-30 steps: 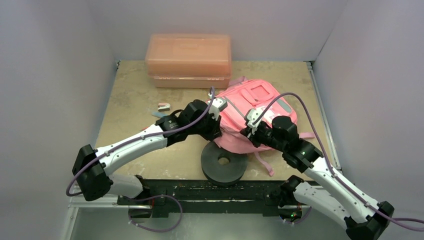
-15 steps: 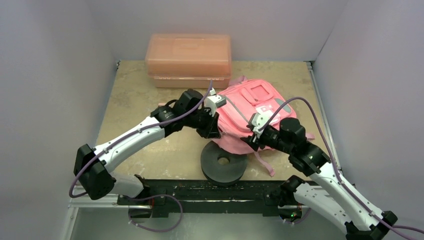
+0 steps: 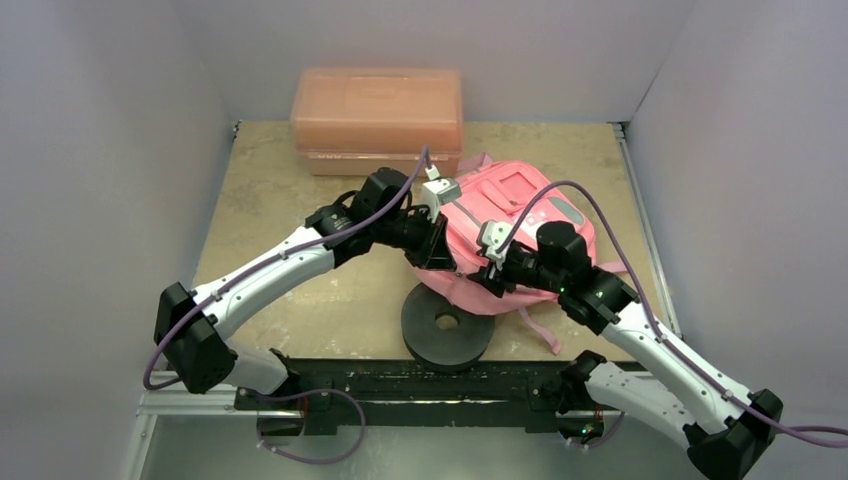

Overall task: Pack the student bag
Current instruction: Zip the student bag at the center of the board.

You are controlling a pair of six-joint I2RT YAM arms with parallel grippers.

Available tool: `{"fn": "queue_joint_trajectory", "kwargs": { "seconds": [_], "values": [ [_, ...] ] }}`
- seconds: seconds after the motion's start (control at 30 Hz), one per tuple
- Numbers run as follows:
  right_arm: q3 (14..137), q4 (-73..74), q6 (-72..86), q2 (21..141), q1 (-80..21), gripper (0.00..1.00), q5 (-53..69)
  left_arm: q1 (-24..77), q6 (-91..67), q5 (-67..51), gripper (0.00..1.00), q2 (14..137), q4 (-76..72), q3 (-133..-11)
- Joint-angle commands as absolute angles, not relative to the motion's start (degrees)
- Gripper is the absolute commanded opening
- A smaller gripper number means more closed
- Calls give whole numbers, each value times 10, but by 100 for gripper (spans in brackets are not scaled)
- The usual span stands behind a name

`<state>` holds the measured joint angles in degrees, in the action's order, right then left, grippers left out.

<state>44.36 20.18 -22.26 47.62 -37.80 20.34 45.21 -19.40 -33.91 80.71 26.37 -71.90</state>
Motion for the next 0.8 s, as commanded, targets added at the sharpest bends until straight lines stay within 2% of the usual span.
{"fn": "queue_joint_trajectory", "kwargs": {
  "seconds": [0.0,0.1,0.23,0.4,0.5,0.57,0.67,0.77],
  "values": [
    [459,197,-236,471,-386,53,192,469,-200,-365,0,798,243,-749],
    [454,201,-234,479,-394,51,190,479,-192,-353,0,802,255,-737],
    [445,198,-226,487,-411,40,172,491,-193,-333,0,810,257,-706],
    [431,199,-217,494,-426,36,150,500,-193,-288,0,812,260,-676],
    [423,199,-211,498,-433,29,149,506,-192,-272,0,820,258,-668],
    [419,200,-211,498,-436,20,145,512,-192,-258,4,829,259,-666],
    [418,203,-213,500,-439,0,137,517,-191,-248,11,840,260,-665],
    [419,203,-212,499,-439,0,143,523,-191,-247,19,848,256,-661]
  ]
}}
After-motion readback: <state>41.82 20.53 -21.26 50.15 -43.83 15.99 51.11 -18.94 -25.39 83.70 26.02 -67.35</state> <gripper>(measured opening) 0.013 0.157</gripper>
